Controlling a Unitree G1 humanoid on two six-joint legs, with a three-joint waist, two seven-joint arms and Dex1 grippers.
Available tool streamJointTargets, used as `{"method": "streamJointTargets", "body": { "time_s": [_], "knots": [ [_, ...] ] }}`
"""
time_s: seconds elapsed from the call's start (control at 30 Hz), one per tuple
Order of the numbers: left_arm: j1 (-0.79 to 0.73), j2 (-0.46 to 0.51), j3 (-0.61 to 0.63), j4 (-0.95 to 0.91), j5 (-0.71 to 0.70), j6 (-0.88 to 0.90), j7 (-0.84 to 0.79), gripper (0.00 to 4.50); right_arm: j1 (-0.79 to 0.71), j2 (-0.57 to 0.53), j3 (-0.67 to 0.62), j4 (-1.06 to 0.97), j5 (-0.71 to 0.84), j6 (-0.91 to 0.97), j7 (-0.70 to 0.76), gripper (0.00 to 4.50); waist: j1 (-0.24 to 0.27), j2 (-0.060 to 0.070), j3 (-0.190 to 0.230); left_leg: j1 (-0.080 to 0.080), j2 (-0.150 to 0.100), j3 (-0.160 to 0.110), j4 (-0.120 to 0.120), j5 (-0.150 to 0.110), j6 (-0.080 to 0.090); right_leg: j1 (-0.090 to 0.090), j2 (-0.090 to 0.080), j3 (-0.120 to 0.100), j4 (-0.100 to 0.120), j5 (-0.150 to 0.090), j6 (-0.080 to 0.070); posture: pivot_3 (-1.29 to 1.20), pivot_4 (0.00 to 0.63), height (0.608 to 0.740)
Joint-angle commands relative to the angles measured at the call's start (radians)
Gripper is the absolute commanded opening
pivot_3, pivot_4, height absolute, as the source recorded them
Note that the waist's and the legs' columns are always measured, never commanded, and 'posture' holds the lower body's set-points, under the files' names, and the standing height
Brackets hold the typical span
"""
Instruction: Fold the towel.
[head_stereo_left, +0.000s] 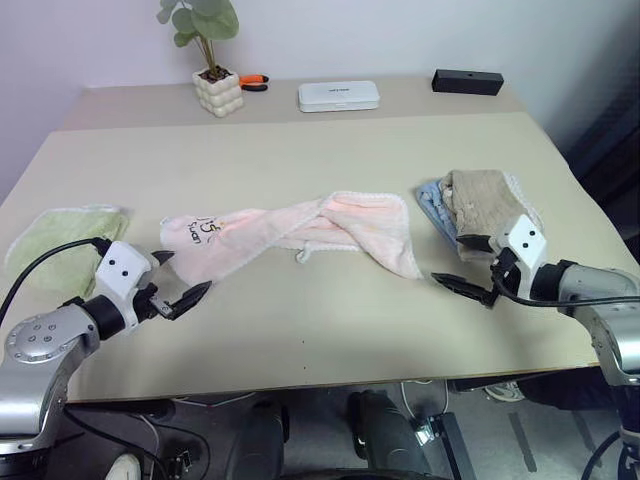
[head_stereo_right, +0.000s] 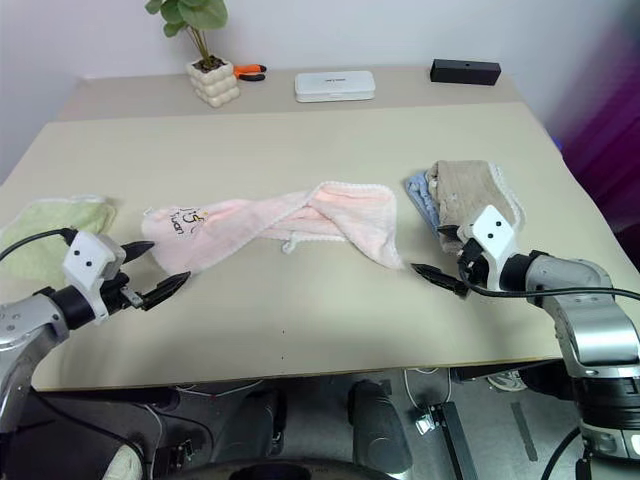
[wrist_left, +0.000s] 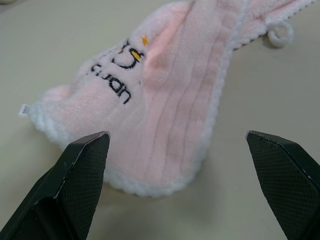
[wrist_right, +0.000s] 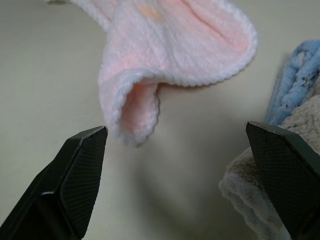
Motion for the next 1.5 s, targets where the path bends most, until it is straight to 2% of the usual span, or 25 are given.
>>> {"method": "streamJointTargets", "body": {
  "time_s": [0.03, 0.2, 0.5, 0.67, 0.97, 1.0, 1.03, 1.13, 1.37, 1.5],
  "knots": [
    [-0.001, 0.024, 0.019, 0.008, 0.019, -0.022, -0.012, 4.46, -0.011, -0.005, -0.019, -0.036, 0.012, -0.002, -0.011, 4.5, 0.001, 0.0, 0.0, 0.0, 0.0, 0.0, 0.0, 0.0, 0.0, 0.0, 0.0, 0.0, 0.0, 0.0, 0.0, 0.0, 0.15, 0.737],
    [-0.022, 0.022, 0.001, -0.007, 0.014, -0.016, -0.014, 4.46, -0.012, -0.001, -0.015, -0.047, 0.018, 0.002, -0.02, 4.5, 0.006, 0.0, 0.0, 0.0, 0.0, 0.0, 0.0, 0.0, 0.0, 0.0, 0.0, 0.0, 0.0, 0.0, 0.0, 0.0, 0.15, 0.737],
    [-0.011, 0.056, -0.126, -0.097, 0.073, -0.056, -0.08, 4.46, -0.016, 0.052, 0.033, -0.073, 0.007, -0.006, -0.06, 4.5, 0.002, 0.0, 0.0, 0.0, 0.0, 0.0, 0.0, 0.0, 0.0, 0.0, 0.0, 0.0, 0.0, 0.0, 0.0, 0.0, 0.15, 0.737],
    [-0.05, 0.077, -0.18, 0.005, 0.204, -0.115, -0.037, 4.46, -0.034, 0.09, 0.072, -0.085, -0.001, -0.007, -0.087, 4.5, 0.002, 0.0, 0.0, 0.0, 0.0, 0.0, 0.0, 0.0, 0.0, 0.0, 0.0, 0.0, 0.0, 0.0, 0.0, 0.0, 0.15, 0.737],
    [-0.08, 0.066, -0.197, 0.063, 0.224, -0.146, -0.042, 4.46, -0.033, 0.091, 0.077, -0.097, 0.004, -0.004, -0.097, 4.5, 0.003, 0.0, 0.0, 0.0, 0.0, 0.0, 0.0, 0.0, 0.0, 0.0, 0.0, 0.0, 0.0, 0.0, 0.0, 0.0, 0.15, 0.737],
    [-0.086, 0.069, -0.197, 0.08, 0.226, -0.152, -0.045, 4.46, -0.036, 0.094, 0.079, -0.104, 0.006, 0.002, -0.101, 4.5, 0.003, 0.0, 0.0, 0.0, 0.0, 0.0, 0.0, 0.0, 0.0, 0.0, 0.0, 0.0, 0.0, 0.0, 0.001, 0.0, 0.15, 0.737],
    [-0.131, 0.064, -0.23, 0.173, 0.257, -0.183, -0.044, 4.46, -0.039, 0.107, 0.084, -0.11, 0.005, 0.001, -0.113, 4.5, 0.004, 0.0, 0.0, 0.0, 0.0, 0.0, 0.0, 0.0, 0.0, 0.0, 0.0, 0.0, 0.0, 0.0, 0.001, 0.0, 0.15, 0.737],
    [-0.212, 0.059, -0.283, 0.338, 0.313, -0.25, -0.038, 3.66, -0.044, 0.131, 0.094, -0.122, 0.002, -0.003, -0.137, 4.5, 0.007, 0.0, -0.001, 0.0, 0.0, 0.0, 0.0, 0.0, 0.0, 0.0, 0.0, 0.0, 0.001, 0.0, 0.0, 0.0, 0.15, 0.737],
    [-0.26, 0.067, -0.286, 0.433, 0.332, -0.319, -0.04, 0.16, -0.037, 0.146, 0.108, -0.137, 0.0, -0.005, -0.158, 4.5, -0.001, 0.0, -0.001, 0.001, 0.0, 0.0, 0.0, 0.0, 0.0, 0.0, 0.001, 0.0, 0.002, 0.001, 0.003, 0.0, 0.15, 0.737],
    [-0.265, 0.07, -0.286, 0.421, 0.338, -0.321, -0.042, 0.07, -0.043, 0.148, 0.117, -0.139, -0.004, -0.01, -0.164, 4.5, 0.0, 0.0, -0.001, 0.001, 0.0, 0.0, 0.0, 0.0, 0.0, 0.0, 0.0, 0.0, 0.002, 0.001, 0.003, 0.0, 0.15, 0.737]
  ]
}}
